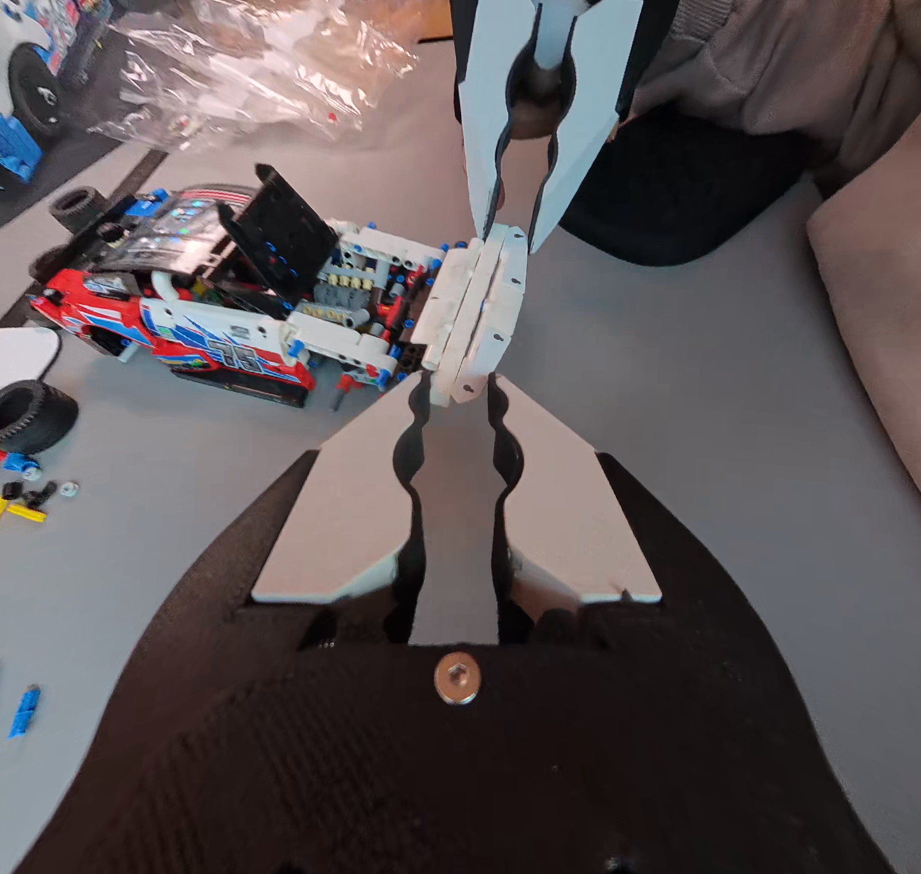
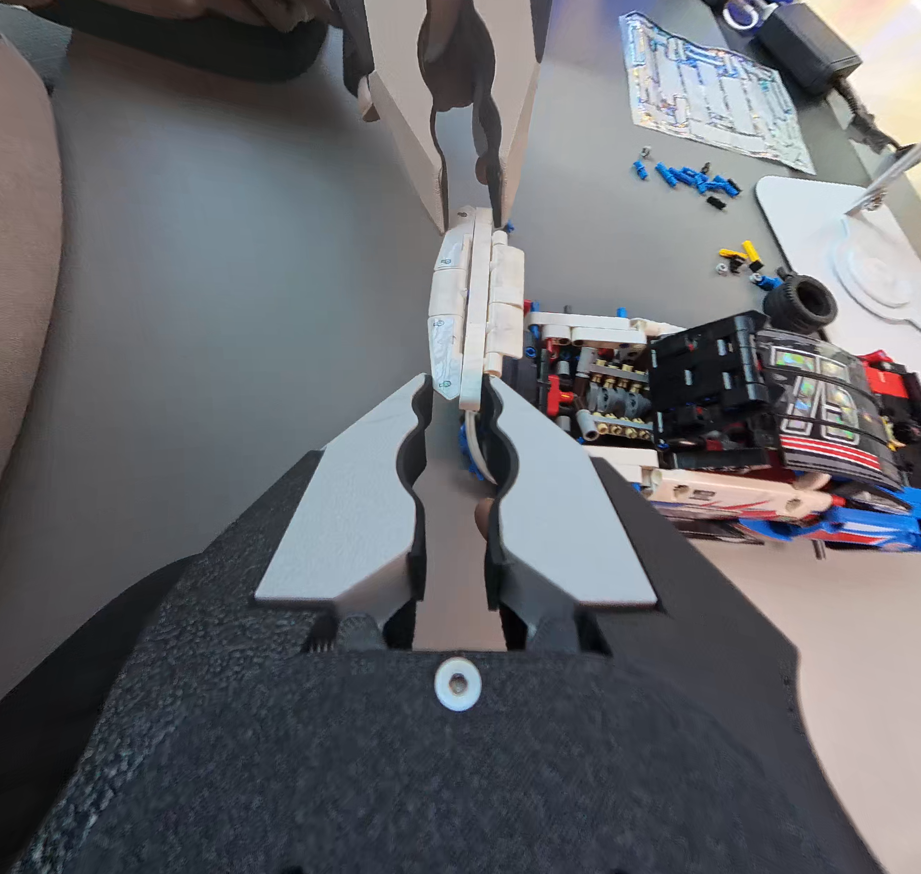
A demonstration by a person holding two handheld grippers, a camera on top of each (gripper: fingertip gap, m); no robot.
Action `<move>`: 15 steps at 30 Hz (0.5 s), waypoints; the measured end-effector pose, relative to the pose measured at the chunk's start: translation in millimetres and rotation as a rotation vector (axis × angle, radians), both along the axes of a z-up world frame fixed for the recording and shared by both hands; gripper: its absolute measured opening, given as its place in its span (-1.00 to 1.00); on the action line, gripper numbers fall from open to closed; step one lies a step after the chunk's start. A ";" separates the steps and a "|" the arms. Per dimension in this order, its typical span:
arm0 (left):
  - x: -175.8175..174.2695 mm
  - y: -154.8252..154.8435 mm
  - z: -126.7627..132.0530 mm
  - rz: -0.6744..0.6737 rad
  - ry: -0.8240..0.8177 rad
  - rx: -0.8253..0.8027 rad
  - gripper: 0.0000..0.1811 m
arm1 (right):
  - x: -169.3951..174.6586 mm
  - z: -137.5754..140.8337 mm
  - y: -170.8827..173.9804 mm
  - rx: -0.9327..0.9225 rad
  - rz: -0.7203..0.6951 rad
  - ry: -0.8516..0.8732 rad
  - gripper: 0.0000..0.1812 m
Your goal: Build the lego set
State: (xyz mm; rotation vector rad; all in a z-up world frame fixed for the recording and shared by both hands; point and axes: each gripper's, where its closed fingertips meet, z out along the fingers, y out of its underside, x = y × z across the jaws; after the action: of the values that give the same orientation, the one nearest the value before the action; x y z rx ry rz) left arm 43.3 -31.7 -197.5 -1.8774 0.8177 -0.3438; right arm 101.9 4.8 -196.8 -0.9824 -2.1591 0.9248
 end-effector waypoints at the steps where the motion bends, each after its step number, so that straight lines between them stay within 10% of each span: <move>1: -1.0 6.8 4.3 0.005 -0.006 0.009 -0.77 | -0.7 2.4 5.3 -0.001 -0.018 0.011 -0.82; 15: -4.4 56.8 -13.4 0.003 -0.092 -0.049 -0.75 | -4.8 -17.3 45.8 -0.035 -0.157 -0.019 -0.82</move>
State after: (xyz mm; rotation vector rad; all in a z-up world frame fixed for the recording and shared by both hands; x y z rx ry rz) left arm 38.9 25.2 -210.8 -1.8932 0.7508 -0.4487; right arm 97.1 50.6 -214.2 -1.1638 -2.0537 0.8841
